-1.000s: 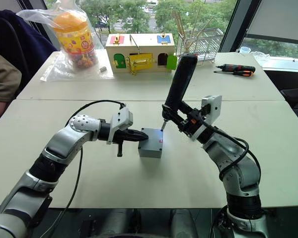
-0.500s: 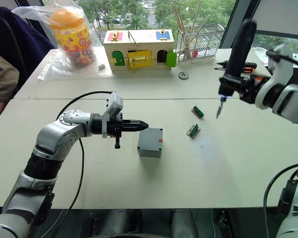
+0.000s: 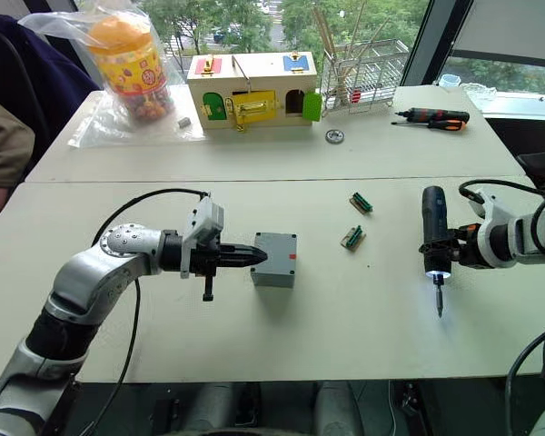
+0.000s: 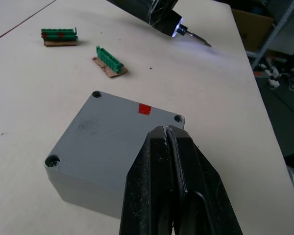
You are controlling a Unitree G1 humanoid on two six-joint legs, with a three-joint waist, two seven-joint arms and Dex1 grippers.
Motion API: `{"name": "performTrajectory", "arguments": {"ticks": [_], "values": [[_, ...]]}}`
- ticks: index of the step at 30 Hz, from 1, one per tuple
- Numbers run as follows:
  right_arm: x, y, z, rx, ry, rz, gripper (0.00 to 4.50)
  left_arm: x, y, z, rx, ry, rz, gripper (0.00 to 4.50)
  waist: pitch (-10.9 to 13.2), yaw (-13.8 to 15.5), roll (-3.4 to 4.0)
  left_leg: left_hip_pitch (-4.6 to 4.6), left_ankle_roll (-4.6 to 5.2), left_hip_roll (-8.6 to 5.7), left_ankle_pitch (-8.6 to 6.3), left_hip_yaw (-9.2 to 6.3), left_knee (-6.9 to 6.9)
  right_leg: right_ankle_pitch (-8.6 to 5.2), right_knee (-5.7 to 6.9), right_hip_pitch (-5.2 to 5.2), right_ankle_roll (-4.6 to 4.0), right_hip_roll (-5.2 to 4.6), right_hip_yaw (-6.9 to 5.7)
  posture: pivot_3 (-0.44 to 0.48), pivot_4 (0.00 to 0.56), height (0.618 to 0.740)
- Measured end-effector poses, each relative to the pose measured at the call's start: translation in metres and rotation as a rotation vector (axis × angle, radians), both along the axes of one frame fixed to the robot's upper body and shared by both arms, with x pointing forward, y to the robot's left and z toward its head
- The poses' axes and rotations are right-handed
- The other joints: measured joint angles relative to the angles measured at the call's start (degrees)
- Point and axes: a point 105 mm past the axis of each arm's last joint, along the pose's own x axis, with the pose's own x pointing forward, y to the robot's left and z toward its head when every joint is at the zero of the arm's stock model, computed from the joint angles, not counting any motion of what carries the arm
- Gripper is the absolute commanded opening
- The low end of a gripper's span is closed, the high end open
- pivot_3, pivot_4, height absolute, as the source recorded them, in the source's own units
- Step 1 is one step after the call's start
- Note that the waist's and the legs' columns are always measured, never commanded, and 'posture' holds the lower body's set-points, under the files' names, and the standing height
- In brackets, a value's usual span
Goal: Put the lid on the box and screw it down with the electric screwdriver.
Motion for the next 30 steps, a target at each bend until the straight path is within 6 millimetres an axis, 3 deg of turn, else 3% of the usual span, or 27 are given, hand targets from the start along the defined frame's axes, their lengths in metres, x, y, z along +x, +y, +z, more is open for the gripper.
{"name": "performTrajectory", "arguments": {"ticks": [6,8,12,17,20,23,26,30], "values": [[0.006,-0.003,-0.002,-0.019,0.015,0.038,1.78,0.000,-0.004,-0.004,-0.005,0.006,0.013,0.00,0.0,0.0,0.00,-0.04,-0.01,0.00,0.00,0.01,0.02,0.00,0.01,-0.02,0.00,0.00,-0.01,0.000,0.150,0.711],[0.007,-0.004,-0.003,-0.022,0.017,0.043,2.80,0.000,-0.004,-0.005,-0.007,0.009,0.018,0.00,0.0,0.0,0.00,-0.04,-0.01,0.00,0.00,0.01,0.03,0.00,0.00,-0.02,0.00,0.00,-0.01,0.000,0.150,0.711],[0.013,-0.007,0.001,-0.046,-0.006,0.053,4.43,0.006,-0.003,-0.008,-0.027,0.033,0.049,0.00,0.0,0.0,-0.01,-0.04,-0.01,0.00,0.00,0.01,0.06,0.00,0.01,-0.01,0.01,0.00,-0.02,0.000,0.150,0.711],[0.029,-0.008,0.015,-0.057,-0.142,0.057,4.48,0.016,0.010,-0.003,-0.060,0.030,0.128,0.00,0.0,-0.1,0.00,-0.03,-0.03,0.02,0.01,0.04,0.04,0.00,0.01,-0.03,0.02,0.01,-0.03,0.000,0.150,0.711],[0.045,0.001,0.056,-0.093,-0.432,0.140,4.48,0.020,0.024,0.001,-0.100,0.048,0.188,0.00,0.0,0.0,-0.01,-0.03,-0.06,0.05,0.02,0.02,-0.01,0.00,0.00,-0.03,0.03,0.02,-0.04,0.000,0.150,0.711],[0.039,0.033,0.089,-0.082,-0.778,0.316,4.48,0.018,0.045,-0.003,-0.109,0.106,0.256,0.00,0.0,0.1,-0.08,-0.02,-0.14,0.09,0.05,-0.12,-0.07,-0.02,0.01,0.07,0.06,0.10,-0.17,0.000,0.150,0.711],[0.013,0.068,0.087,0.025,-0.901,0.456,4.48,0.010,0.062,-0.008,-0.081,0.152,0.297,0.00,0.1,0.2,-0.08,-0.01,-0.15,0.05,0.06,-0.20,0.05,-0.02,0.00,0.16,0.07,0.06,-0.21,0.000,0.150,0.711],[-0.030,0.094,0.056,0.111,-0.808,0.599,4.48,-0.004,0.077,-0.017,-0.036,0.216,0.338,0.00,0.0,0.2,-0.11,0.08,-0.16,0.02,0.05,-0.35,0.08,-0.03,-0.02,0.31,0.06,0.05,-0.24,0.000,0.150,0.711]]}}
